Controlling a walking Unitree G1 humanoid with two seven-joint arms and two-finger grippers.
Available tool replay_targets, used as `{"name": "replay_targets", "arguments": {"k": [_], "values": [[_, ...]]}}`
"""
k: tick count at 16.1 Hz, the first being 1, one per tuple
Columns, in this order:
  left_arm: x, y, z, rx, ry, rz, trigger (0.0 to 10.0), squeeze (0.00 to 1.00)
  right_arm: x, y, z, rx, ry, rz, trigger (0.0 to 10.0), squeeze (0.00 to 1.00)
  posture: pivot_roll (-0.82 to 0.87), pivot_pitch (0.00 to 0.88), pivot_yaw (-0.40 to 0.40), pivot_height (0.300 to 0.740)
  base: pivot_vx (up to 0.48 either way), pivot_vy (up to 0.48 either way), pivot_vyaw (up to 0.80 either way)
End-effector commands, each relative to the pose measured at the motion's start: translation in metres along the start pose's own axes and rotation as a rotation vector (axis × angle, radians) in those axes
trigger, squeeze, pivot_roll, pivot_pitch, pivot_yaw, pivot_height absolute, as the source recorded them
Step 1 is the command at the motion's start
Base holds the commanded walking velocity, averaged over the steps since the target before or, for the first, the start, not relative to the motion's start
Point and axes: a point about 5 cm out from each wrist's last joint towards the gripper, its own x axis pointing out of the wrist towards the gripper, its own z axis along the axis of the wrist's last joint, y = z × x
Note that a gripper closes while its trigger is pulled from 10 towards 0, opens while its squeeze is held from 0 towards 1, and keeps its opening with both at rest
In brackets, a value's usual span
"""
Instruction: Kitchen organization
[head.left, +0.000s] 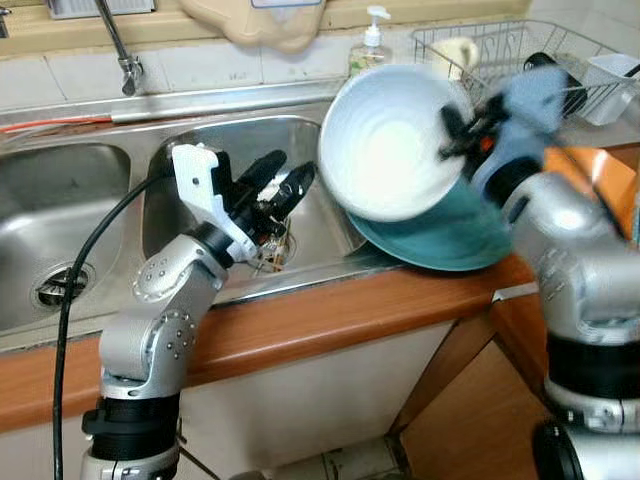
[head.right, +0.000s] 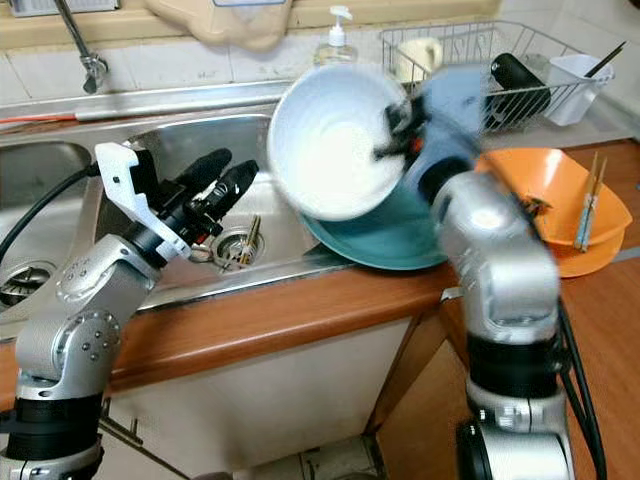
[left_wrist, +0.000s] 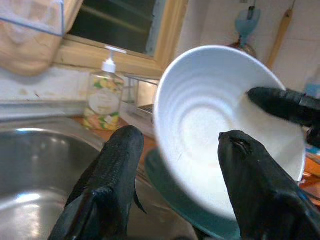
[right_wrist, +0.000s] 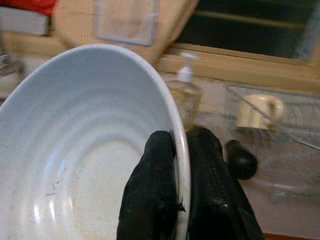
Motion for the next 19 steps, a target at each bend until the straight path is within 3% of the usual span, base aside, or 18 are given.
{"name": "replay_targets", "arguments": {"k": [1, 6, 7, 8, 9, 19], "values": [[0.003, -0.002, 0.001, 0.003, 0.016, -0.02, 10.0, 0.0, -0.003, 0.01, 0.02, -0.026, -0.117, 0.062, 0.0, 0.0, -0.02, 0.0, 0.029, 0.74, 0.0, 0.0, 0.0], [0.002, 0.002, -0.008, -0.011, 0.067, 0.0, 10.0, 0.0, -0.006, 0.022, 0.028, 0.018, -0.2, 0.146, 0.0, 0.0, -0.02, 0.0, 0.039, 0.74, 0.0, 0.0, 0.0], [0.002, 0.004, -0.008, -0.013, 0.066, 0.015, 4.7, 0.0, -0.007, 0.023, 0.028, 0.024, -0.207, 0.151, 0.0, 0.0, -0.02, 0.0, 0.039, 0.74, 0.0, 0.0, 0.0], [0.003, 0.006, -0.007, -0.018, 0.058, 0.026, 0.4, 0.0, -0.008, 0.023, 0.028, 0.024, -0.211, 0.157, 0.0, 0.0, -0.02, 0.0, 0.04, 0.74, 0.0, 0.0, 0.0], [0.003, 0.006, -0.007, -0.019, 0.056, 0.028, 0.0, 0.0, -0.009, 0.023, 0.027, 0.027, -0.213, 0.161, 0.0, 0.0, -0.02, 0.0, 0.04, 0.74, 0.0, 0.0, 0.0], [0.003, 0.014, -0.014, -0.037, 0.091, 0.13, 0.0, 0.0, -0.012, 0.031, 0.022, 0.065, -0.21, 0.18, 0.0, 0.0, -0.02, 0.0, 0.043, 0.74, 0.0, 0.0, 0.0]]}}
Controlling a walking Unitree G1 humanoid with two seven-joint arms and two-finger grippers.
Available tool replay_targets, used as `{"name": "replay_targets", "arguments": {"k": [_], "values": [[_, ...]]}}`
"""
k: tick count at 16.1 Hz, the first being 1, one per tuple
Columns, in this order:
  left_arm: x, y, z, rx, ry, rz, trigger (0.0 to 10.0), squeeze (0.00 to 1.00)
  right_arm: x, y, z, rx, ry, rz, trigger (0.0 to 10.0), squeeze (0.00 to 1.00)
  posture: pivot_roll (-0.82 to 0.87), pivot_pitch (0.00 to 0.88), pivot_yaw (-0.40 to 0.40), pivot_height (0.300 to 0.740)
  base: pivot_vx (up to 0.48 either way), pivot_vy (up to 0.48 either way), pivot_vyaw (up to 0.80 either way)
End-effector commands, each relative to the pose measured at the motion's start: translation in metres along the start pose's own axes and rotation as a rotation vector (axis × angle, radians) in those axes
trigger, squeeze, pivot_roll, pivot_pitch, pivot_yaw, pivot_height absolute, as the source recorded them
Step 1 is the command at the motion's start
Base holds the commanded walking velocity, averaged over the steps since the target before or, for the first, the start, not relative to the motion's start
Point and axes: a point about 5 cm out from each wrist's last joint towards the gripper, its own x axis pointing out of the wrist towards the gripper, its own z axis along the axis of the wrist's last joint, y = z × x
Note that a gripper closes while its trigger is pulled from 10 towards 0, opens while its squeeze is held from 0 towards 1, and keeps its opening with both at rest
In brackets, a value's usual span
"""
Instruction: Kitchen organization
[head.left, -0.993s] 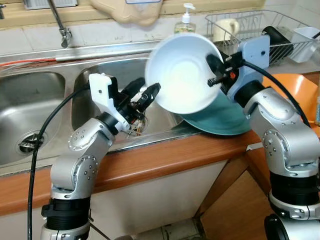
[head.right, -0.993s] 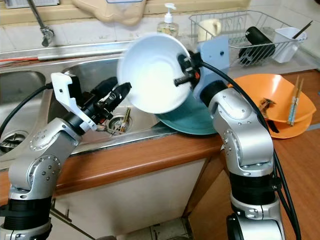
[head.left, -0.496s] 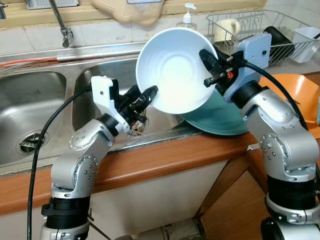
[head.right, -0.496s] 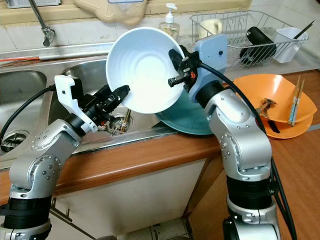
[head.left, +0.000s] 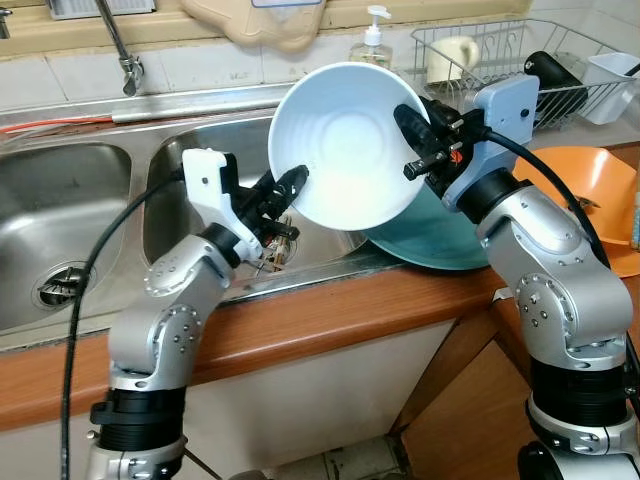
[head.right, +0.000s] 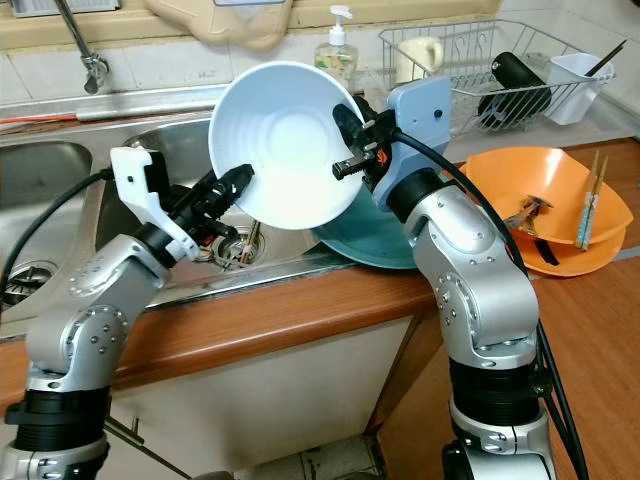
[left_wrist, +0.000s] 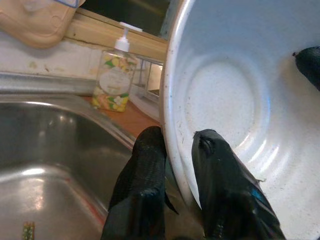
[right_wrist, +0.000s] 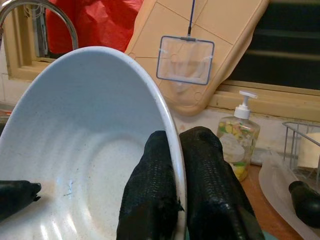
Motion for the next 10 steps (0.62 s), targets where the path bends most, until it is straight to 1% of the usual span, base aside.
{"name": "replay_targets", "arguments": {"k": [1, 2, 3, 4, 5, 7, 8, 9, 10], "values": [[-0.0017, 0.0089, -0.004, 0.022, 0.036, 0.071, 0.0, 0.0, -0.0022, 0.004, 0.011, -0.001, -0.064, 0.026, 0.0, 0.0, -0.02, 0.0, 0.043, 0.74, 0.0, 0.0, 0.0], [-0.0004, 0.0069, -0.0051, 0.045, 0.038, 0.081, 0.0, 0.0, -0.0019, 0.0049, 0.0103, 0.002, -0.061, 0.027, 0.0, 0.0, -0.02, 0.0, 0.042, 0.74, 0.0, 0.0, 0.0], [0.0012, 0.0045, -0.0044, 0.048, 0.01, 0.11, 0.0, 0.0, -0.0021, 0.0057, 0.0099, 0.004, -0.06, 0.028, 0.0, 0.0, -0.02, 0.0, 0.041, 0.74, 0.0, 0.0, 0.0], [0.0021, 0.0052, -0.0036, 0.062, -0.005, 0.139, 0.0, 0.0, -0.0022, 0.0059, 0.0097, 0.005, -0.059, 0.028, 0.0, 0.0, -0.02, 0.0, 0.041, 0.74, 0.0, 0.0, 0.0], [0.0027, 0.0053, -0.0036, 0.057, -0.008, 0.147, 0.0, 0.0, -0.0022, 0.0063, 0.0092, 0.006, -0.058, 0.028, 0.0, 0.0, -0.02, 0.0, 0.042, 0.74, 0.0, 0.0, 0.0], [0.0027, 0.0027, -0.0019, 0.04, -0.018, 0.105, 0.0, 0.0, -0.0024, 0.0069, 0.0085, 0.006, -0.055, 0.028, 0.0, 0.0, -0.02, 0.0, 0.045, 0.74, 0.0, 0.0, 0.0], [0.0027, 0.0007, -0.0014, 0.043, -0.01, 0.077, 0.0, 0.0, -0.0026, 0.0072, 0.0083, 0.006, -0.054, 0.027, 0.0, 0.0, -0.02, 0.0, 0.049, 0.74, 0.0, 0.0, 0.0], [0.0025, -0.0004, -0.0019, 0.016, 0.014, 0.054, 0.0, 0.0, -0.0028, 0.0076, 0.0079, 0.007, -0.052, 0.027, 0.0, 0.0, -0.03, 0.0, 0.052, 0.74, 0.0, 0.0, 0.0], [0.003, 0.0007, -0.0001, 0.018, 0.001, 0.062, 0.0, 0.0, -0.003, 0.0079, 0.0076, 0.005, -0.05, 0.027, 3.8, 0.0, -0.03, 0.0, 0.052, 0.74, 0.0, 0.0, 0.0]]}}
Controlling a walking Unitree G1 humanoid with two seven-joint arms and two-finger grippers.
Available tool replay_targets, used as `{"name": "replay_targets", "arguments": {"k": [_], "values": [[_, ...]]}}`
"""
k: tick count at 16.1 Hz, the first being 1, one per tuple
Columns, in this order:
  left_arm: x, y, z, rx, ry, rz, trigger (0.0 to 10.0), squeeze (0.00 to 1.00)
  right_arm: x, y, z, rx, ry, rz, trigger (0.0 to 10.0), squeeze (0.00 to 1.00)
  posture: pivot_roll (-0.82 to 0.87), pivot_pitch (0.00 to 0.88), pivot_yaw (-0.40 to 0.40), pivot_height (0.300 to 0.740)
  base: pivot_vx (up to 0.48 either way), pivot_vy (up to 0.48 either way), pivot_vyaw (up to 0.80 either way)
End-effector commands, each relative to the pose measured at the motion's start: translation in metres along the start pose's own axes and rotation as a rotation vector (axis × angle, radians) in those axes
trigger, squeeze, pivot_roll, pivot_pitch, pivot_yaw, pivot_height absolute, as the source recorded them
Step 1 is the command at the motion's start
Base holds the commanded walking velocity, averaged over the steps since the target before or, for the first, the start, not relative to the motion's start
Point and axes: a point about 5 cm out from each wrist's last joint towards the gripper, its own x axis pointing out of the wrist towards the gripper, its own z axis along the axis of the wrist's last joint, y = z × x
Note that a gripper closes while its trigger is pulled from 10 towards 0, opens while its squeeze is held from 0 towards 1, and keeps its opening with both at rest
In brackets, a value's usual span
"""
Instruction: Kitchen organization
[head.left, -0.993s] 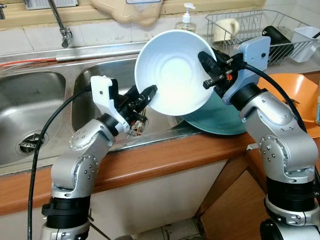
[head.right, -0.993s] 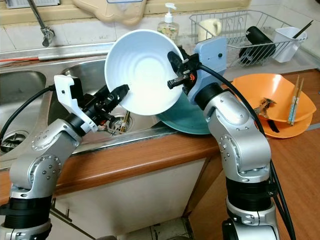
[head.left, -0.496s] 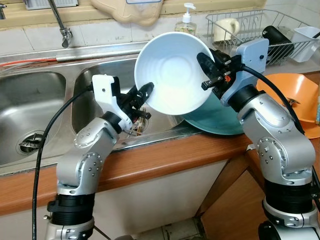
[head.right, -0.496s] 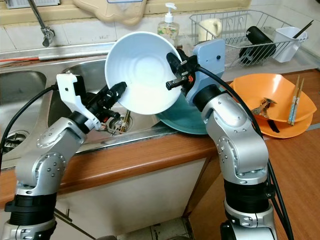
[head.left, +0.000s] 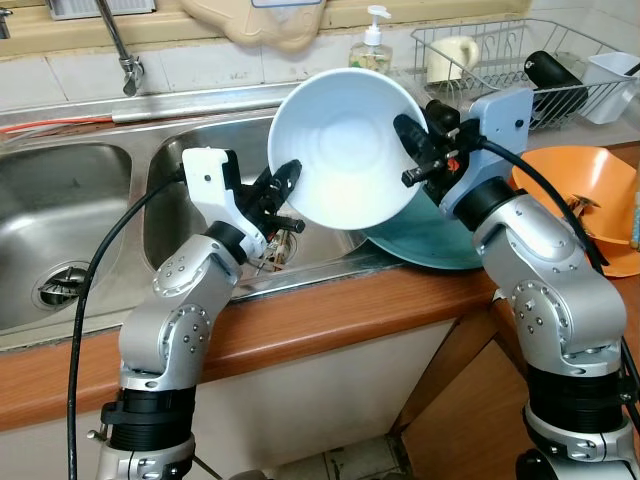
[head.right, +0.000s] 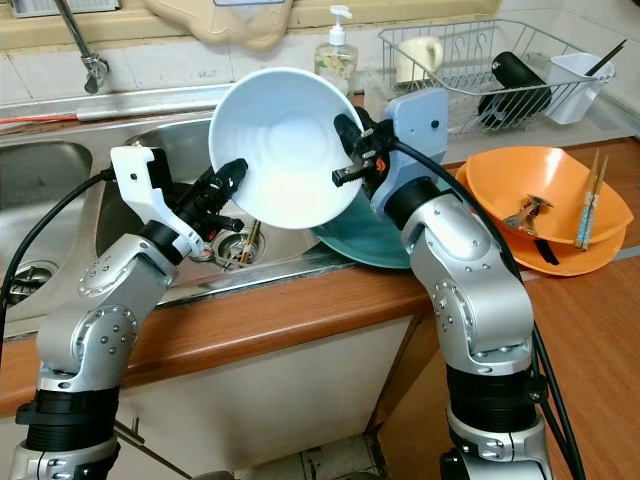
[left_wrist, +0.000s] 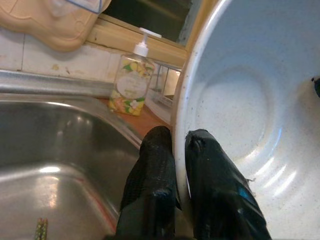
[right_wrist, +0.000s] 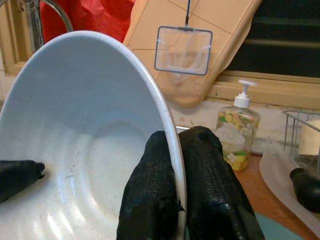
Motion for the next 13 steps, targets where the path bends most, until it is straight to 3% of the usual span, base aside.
{"name": "replay_targets", "arguments": {"k": [1, 2, 3, 4, 9, 13], "values": [[0.001, 0.004, 0.003, 0.034, -0.005, 0.005, 0.0, 0.0, -0.001, 0.006, 0.015, -0.018, -0.067, 0.036, 10.0, 0.0, -0.03, 0.0, 0.054, 0.74, 0.0, 0.0, 0.0], [0.002, 0.004, 0.004, 0.04, -0.016, 0.008, 0.0, 0.0, -0.001, 0.006, 0.014, -0.019, -0.064, 0.035, 10.0, 0.07, -0.03, 0.0, 0.054, 0.74, 0.0, 0.0, 0.0], [0.002, 0.004, 0.006, 0.035, -0.026, 0.009, 0.0, 0.0, -0.002, 0.007, 0.013, -0.017, -0.059, 0.034, 10.0, 0.07, -0.03, 0.0, 0.052, 0.74, 0.0, 0.0, 0.0], [0.002, 0.005, 0.009, 0.021, -0.046, 0.013, 0.0, 0.0, -0.002, 0.006, 0.011, 0.0, -0.052, 0.027, 10.0, 1.0, -0.03, 0.0, 0.05, 0.74, 0.0, 0.0, 0.0], [0.003, 0.009, 0.025, -0.036, -0.126, 0.049, 0.0, 0.0, 0.0, 0.006, 0.013, 0.016, -0.066, 0.027, 10.0, 1.0, -0.03, 0.0, 0.048, 0.74, 0.0, 0.0, 0.0], [0.005, 0.027, 0.039, -0.021, -0.202, 0.169, 0.0, 0.0, -0.004, 0.013, 0.012, -0.022, -0.041, 0.114, 10.0, 1.0, -0.03, 0.0, 0.049, 0.74, 0.0, 0.0, 0.0]]}}
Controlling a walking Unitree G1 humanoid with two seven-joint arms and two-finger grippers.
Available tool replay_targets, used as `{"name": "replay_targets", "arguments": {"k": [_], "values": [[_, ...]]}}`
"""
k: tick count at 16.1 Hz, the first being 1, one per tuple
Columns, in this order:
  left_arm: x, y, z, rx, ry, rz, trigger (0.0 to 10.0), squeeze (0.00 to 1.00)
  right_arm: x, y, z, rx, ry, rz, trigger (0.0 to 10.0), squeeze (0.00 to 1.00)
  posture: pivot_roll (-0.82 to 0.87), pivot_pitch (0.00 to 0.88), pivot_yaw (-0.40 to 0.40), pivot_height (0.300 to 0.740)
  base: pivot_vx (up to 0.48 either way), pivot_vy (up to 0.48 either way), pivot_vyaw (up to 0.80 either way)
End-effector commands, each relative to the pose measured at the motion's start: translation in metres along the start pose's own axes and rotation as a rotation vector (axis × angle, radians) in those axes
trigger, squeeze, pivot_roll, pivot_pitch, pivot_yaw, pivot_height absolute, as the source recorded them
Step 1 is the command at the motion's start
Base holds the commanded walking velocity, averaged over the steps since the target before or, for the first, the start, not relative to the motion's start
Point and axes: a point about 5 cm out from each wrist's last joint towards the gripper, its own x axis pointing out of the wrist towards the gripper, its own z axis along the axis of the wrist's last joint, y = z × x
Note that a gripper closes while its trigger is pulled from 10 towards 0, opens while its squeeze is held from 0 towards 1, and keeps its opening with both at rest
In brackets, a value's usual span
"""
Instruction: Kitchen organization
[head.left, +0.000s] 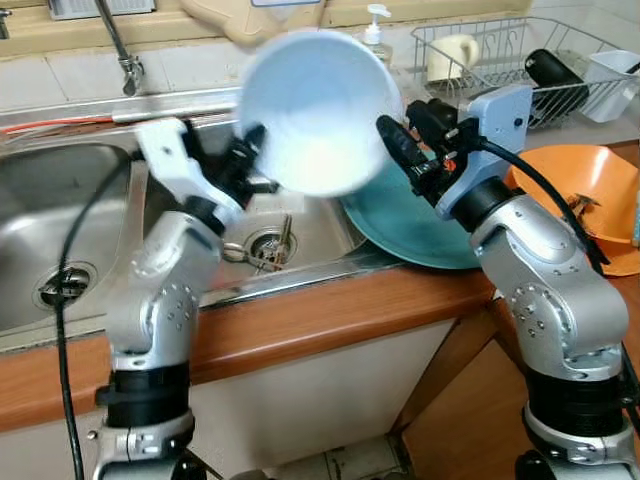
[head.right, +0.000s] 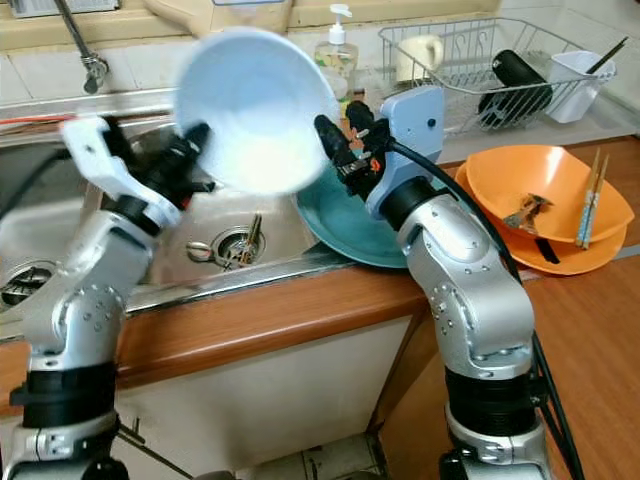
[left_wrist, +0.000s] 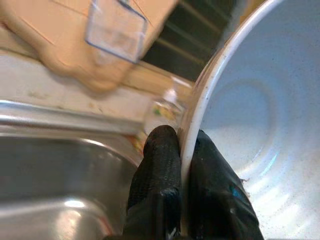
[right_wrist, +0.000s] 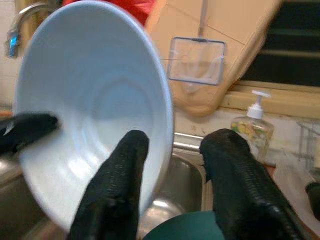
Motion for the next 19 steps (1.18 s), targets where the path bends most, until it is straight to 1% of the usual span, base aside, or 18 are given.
{"name": "replay_targets", "arguments": {"k": [1, 2, 3, 4, 6, 7, 8, 9, 10, 11, 12, 14, 15, 16, 17, 19], "values": [[0.003, 0.017, 0.009, 0.082, -0.028, 0.099, 0.0, 0.0, -0.003, 0.01, 0.001, -0.03, 0.022, 0.08, 10.0, 1.0, -0.03, 0.0, 0.048, 0.74, 0.0, 0.0, 0.0], [0.004, 0.023, 0.009, 0.144, -0.006, 0.129, 0.0, 0.0, -0.004, 0.012, -0.002, -0.049, 0.05, 0.095, 10.0, 1.0, -0.03, 0.0, 0.048, 0.74, 0.0, 0.0, 0.0], [0.005, 0.031, 0.006, 0.234, 0.032, 0.158, 0.0, 0.0, -0.005, 0.013, -0.006, -0.066, 0.08, 0.109, 10.0, 1.0, -0.03, 0.0, 0.045, 0.74, 0.0, 0.0, 0.0], [0.007, 0.042, 0.004, 0.359, 0.081, 0.211, 0.0, 0.0, -0.005, 0.015, -0.01, -0.086, 0.103, 0.13, 10.0, 1.0, -0.03, 0.0, 0.046, 0.74, 0.0, 0.0, 0.0], [0.01, 0.053, -0.001, 0.428, 0.14, 0.242, 0.0, 0.0, -0.007, 0.02, -0.014, -0.116, 0.135, 0.177, 10.0, 1.0, -0.03, 0.0, 0.046, 0.74, 0.0, 0.0, 0.0], [0.015, 0.06, -0.015, 0.498, 0.245, 0.238, 0.0, 0.0, -0.01, 0.025, -0.019, -0.14, 0.177, 0.234, 10.0, 1.0, -0.04, 0.0, 0.044, 0.74, 0.0, 0.0, 0.0], [0.016, 0.061, -0.019, 0.521, 0.265, 0.228, 0.0, 0.0, -0.011, 0.026, -0.02, -0.147, 0.186, 0.25, 10.0, 1.0, -0.04, 0.0, 0.044, 0.74, 0.0, 0.0, 0.0], [0.018, 0.062, -0.022, 0.529, 0.28, 0.222, 0.7, 0.0, -0.012, 0.027, -0.021, -0.152, 0.197, 0.266, 10.0, 1.0, -0.04, 0.0, 0.044, 0.74, 0.0, 0.0, 0.0], [0.024, 0.062, -0.033, 0.553, 0.339, 0.189, 3.8, 0.0, -0.014, 0.029, -0.024, -0.172, 0.236, 0.301, 10.0, 1.0, -0.05, 0.0, 0.048, 0.74, 0.0, 0.0, 0.0], [0.025, 0.062, -0.04, 0.563, 0.381, 0.177, 5.1, 0.0, -0.016, 0.03, -0.027, -0.182, 0.257, 0.309, 10.0, 1.0, -0.05, 0.0, 0.048, 0.74, 0.0, 0.0, 0.0], [0.029, 0.061, -0.055, 0.637, 0.462, 0.132, 10.0, 0.0, -0.017, 0.027, -0.031, -0.209, 0.298, 0.298, 10.0, 1.0, -0.06, 0.0, 0.055, 0.74, 0.0, 0.0, 0.0], [0.029, 0.063, -0.062, 0.609, 0.505, 0.137, 10.0, 0.0, -0.017, 0.025, -0.032, -0.219, 0.309, 0.29, 10.0, 1.0, -0.07, 0.0, 0.059, 0.74, 0.0, 0.0, 0.0], [0.027, 0.063, -0.072, 0.611, 0.563, 0.131, 10.0, 0.02, -0.019, 0.023, -0.034, -0.228, 0.323, 0.283, 10.0, 1.0, -0.07, 0.0, 0.064, 0.74, 0.0, 0.0, 0.0], [0.026, 0.063, -0.076, 0.621, 0.589, 0.123, 10.0, 0.25, -0.02, 0.023, -0.034, -0.231, 0.33, 0.282, 10.0, 1.0, -0.07, 0.0, 0.064, 0.74, 0.0, 0.0, 0.0], [0.025, 0.063, -0.082, 0.629, 0.623, 0.112, 10.0, 0.64, -0.021, 0.023, -0.035, -0.234, 0.339, 0.283, 10.0, 1.0, -0.06, 0.0, 0.064, 0.74, 0.0, 0.0, 0.0], [0.024, 0.062, -0.09, 0.648, 0.667, 0.081, 10.0, 0.64, -0.021, 0.024, -0.037, -0.235, 0.346, 0.286, 10.0, 1.0, -0.06, 0.0, 0.064, 0.74, 0.0, 0.0, 0.0]]}}
